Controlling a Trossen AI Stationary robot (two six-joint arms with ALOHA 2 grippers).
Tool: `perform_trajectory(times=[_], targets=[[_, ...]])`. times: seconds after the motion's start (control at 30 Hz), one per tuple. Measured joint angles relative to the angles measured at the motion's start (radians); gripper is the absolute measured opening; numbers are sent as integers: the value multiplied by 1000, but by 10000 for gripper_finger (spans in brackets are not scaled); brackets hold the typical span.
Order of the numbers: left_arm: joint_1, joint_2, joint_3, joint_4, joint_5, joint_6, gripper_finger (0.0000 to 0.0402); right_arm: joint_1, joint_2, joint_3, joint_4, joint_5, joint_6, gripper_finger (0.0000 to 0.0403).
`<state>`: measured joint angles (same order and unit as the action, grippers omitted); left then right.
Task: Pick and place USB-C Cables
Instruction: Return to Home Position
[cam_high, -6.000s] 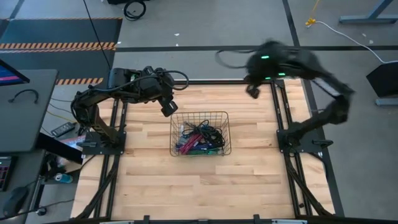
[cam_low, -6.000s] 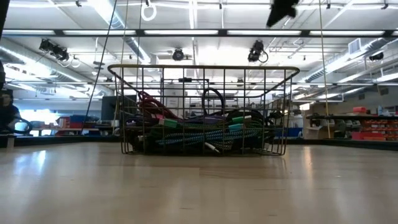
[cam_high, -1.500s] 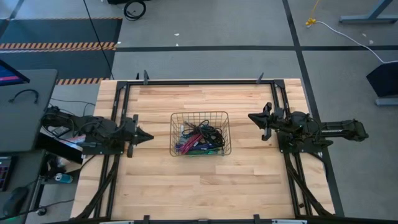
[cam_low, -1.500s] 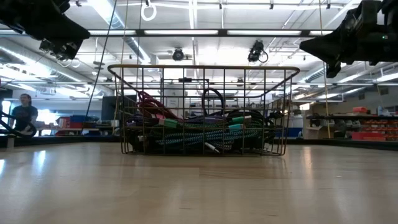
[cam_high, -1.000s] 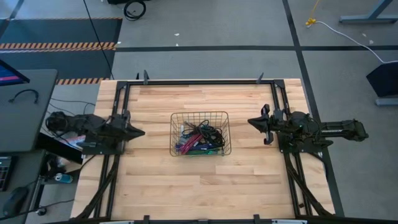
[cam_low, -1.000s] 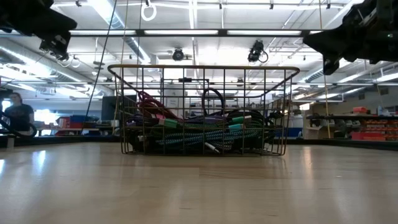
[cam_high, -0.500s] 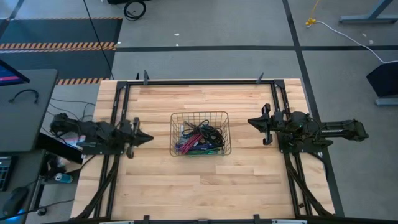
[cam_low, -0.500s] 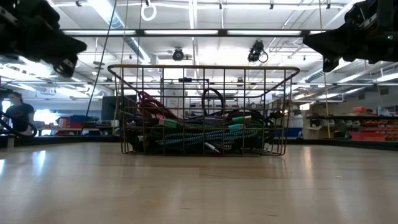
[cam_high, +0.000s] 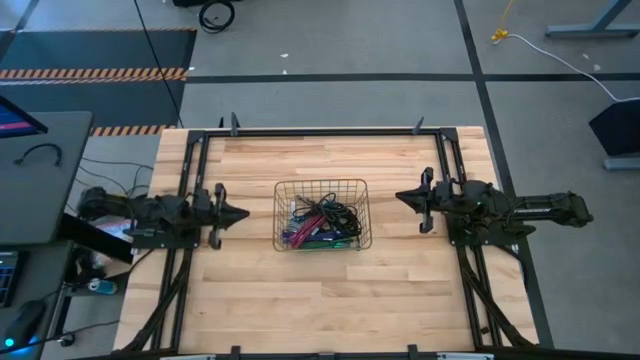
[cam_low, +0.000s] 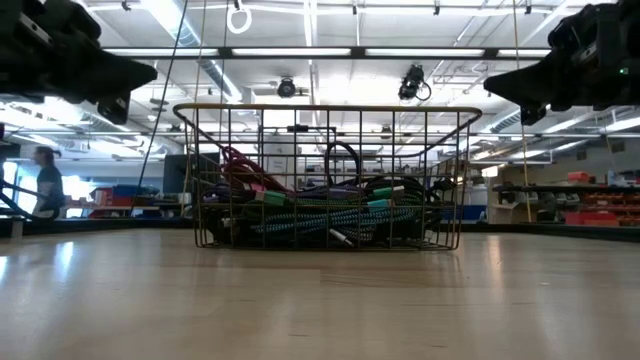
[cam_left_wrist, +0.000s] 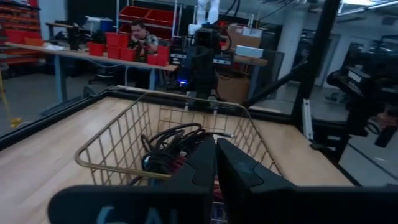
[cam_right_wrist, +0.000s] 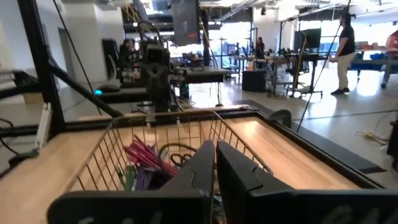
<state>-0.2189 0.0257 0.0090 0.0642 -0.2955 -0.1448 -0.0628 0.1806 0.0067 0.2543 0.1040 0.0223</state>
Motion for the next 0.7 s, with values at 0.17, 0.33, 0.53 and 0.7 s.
perform_trajectory(times=[0.17,0.33,0.53,0.7], targets=[[34,0,0,-5,8,0,23,0,1,0,-10,0,-67,24],[56,0,0,-12,39,-1,23,0,1,0,-93,-1,-55,25],[61,0,0,-13,45,-1,23,0,1,0,-148,-21,-27,25],[61,0,-1,-14,46,-3,23,0,1,0,-167,-21,-32,25]])
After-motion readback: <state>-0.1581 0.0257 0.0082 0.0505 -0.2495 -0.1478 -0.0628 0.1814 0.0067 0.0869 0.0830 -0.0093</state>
